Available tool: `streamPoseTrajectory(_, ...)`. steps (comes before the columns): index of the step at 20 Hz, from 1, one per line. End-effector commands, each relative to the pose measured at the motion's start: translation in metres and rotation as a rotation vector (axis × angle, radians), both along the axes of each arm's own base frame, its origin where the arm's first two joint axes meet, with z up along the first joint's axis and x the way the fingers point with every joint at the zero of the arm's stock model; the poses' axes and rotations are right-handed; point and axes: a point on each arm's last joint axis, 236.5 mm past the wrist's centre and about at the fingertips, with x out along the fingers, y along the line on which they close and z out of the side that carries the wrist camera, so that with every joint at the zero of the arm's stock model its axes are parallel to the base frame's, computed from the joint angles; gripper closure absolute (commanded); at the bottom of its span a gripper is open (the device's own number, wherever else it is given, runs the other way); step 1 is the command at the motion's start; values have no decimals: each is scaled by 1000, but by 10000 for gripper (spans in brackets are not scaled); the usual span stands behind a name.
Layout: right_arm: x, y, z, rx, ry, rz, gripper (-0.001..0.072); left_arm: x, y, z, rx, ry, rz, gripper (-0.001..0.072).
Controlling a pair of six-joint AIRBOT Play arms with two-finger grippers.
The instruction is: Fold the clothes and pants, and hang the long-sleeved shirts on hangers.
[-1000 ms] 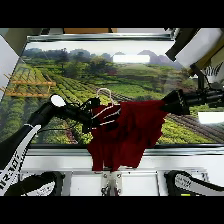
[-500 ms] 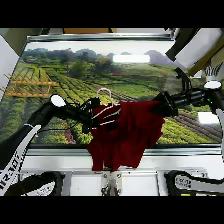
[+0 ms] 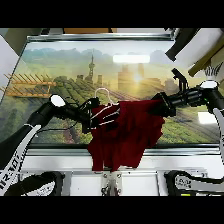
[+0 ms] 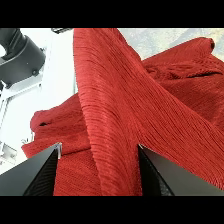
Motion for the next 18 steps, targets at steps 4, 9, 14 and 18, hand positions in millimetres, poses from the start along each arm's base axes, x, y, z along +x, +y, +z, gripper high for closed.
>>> streamPoseTrajectory(4, 0, 0, 0, 2, 1, 0, 179, 0, -1, 0, -2, 0, 1, 686)
streamPoseTrajectory(9, 1, 1, 3, 13, -1, -4, 179, 0, -1, 0, -2, 1, 1, 685)
streamPoseTrajectory(14, 1, 1, 3, 14, -1, -4, 179, 0, -1, 0, -2, 0, 1, 686)
streamPoseTrajectory(18, 1, 1, 3, 14, -2, -4, 488, 0, -1, 0, -2, 0, 1, 686)
